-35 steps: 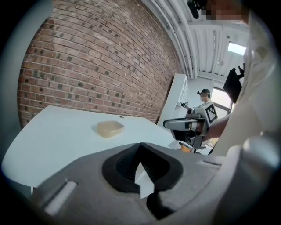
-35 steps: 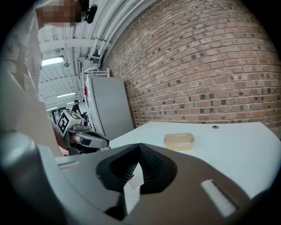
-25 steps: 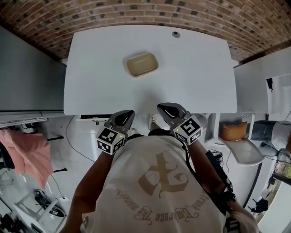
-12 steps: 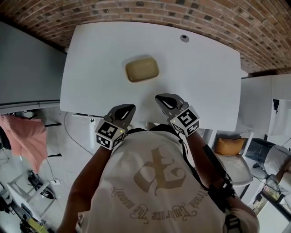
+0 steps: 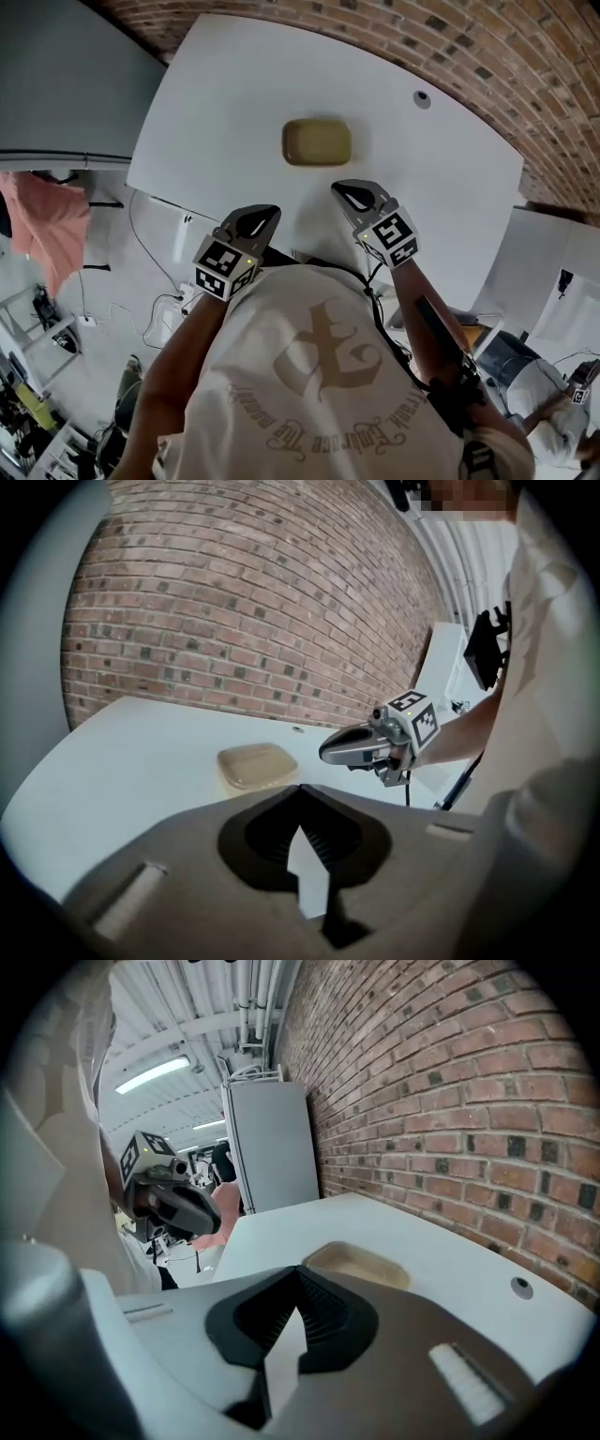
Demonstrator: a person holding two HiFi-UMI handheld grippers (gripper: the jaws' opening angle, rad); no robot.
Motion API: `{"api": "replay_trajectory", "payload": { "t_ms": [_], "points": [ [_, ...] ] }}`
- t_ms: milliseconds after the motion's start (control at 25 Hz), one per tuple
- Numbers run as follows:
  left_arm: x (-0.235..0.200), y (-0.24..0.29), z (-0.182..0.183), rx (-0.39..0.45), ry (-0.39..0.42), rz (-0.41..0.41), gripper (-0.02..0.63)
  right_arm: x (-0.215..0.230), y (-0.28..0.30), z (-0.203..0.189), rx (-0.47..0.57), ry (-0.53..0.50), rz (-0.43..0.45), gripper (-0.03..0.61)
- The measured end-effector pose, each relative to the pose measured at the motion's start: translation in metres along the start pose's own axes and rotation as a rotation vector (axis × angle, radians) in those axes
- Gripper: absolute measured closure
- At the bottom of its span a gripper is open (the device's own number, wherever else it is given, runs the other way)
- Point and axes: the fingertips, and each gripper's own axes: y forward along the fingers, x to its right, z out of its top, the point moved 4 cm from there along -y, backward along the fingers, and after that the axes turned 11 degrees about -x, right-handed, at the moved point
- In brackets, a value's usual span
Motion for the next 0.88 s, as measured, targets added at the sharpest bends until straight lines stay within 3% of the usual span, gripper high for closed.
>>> {"api": "replay_trajectory", "payload": {
  "t_ms": [520,880],
  "points": [
    [-0.040,-0.021,-0.019,0.038,-0.067,0.007,0.611,0.018,0.033,0.015,-0.186,-0.158,-0.057,0.571],
    [-0.055,-0.026,-0.023,0.068,-0.089,-0.011,0.611,0.009,0.056,0.028,-0.289,-0.310,-0.038,0.571]
  ]
}}
